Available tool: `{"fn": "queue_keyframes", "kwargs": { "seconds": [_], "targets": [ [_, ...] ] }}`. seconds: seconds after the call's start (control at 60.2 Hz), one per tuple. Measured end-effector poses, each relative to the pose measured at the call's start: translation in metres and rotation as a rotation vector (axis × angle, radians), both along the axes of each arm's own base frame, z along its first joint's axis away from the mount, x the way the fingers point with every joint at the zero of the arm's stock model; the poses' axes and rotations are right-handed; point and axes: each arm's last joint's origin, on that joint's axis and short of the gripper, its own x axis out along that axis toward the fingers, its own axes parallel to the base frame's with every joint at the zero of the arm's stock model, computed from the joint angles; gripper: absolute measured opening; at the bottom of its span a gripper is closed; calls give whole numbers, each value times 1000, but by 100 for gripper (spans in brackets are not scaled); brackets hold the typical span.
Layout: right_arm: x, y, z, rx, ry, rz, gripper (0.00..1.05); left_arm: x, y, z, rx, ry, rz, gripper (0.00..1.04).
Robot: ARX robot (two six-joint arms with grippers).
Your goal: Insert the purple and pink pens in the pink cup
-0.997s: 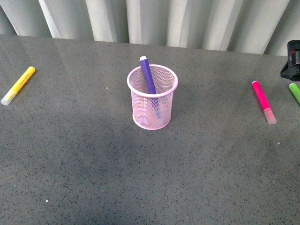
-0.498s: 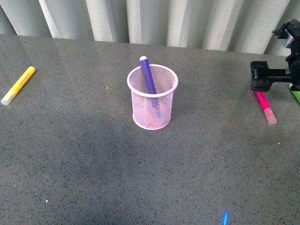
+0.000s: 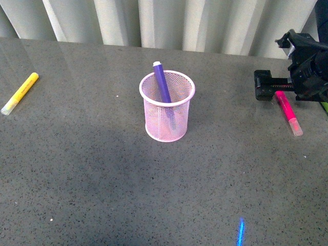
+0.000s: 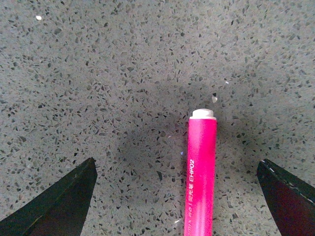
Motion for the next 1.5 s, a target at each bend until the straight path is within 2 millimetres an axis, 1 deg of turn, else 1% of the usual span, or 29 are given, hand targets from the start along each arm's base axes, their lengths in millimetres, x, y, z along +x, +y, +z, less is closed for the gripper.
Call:
{"fn": "queue_keyframes", "kwargs": {
  "seconds": [0.415,0.449,0.548,0.581,0.631,0.664,0.764,0.781,0.797,0.847,0.947,1.013,1.179,1.262,1.346,1.429,1.462,1.495],
  "targets": [
    [6,-2,-5,4,19,-21,98,0,0,0,0,0,0,98],
    [7,-2,-5,7,23,-23,95,0,0,0,0,0,0,98],
    [10,-2,-6,13,23,-22,80,0,0,0,0,0,0,98],
    [11,-2,-6,16,24,-22,76,0,0,0,0,0,0,98],
    [13,-2,-6,21,22,-24,68,0,0,0,0,0,0,98],
    [13,-2,-6,23,21,-25,64,0,0,0,0,0,0,98],
    [14,-2,-7,34,13,-37,43,0,0,0,0,0,0,98],
    [14,-2,-7,37,9,-40,38,0,0,0,0,0,0,98],
    [14,-2,-7,38,8,-43,36,0,0,0,0,0,0,98],
    [13,-2,-9,45,3,-52,26,0,0,0,0,0,0,98],
    [9,-2,-9,58,-9,-54,14,0,0,0,0,0,0,98],
    [6,-1,-9,68,-17,-53,12,0,0,0,0,0,0,98],
    [-1,-2,-9,81,-55,-67,12,0,0,0,0,0,0,98],
    [-7,-1,-9,71,-98,-68,12,0,0,0,0,0,0,98],
    [-13,2,-5,44,-180,-38,12,0,0,0,0,0,0,98],
    [-18,9,10,29,-307,27,12,0,0,0,0,0,0,98],
    [-19,13,20,25,-363,55,12,0,0,0,0,0,0,98],
    [-20,20,34,16,-450,100,12,0,0,0,0,0,0,98]
  ]
}}
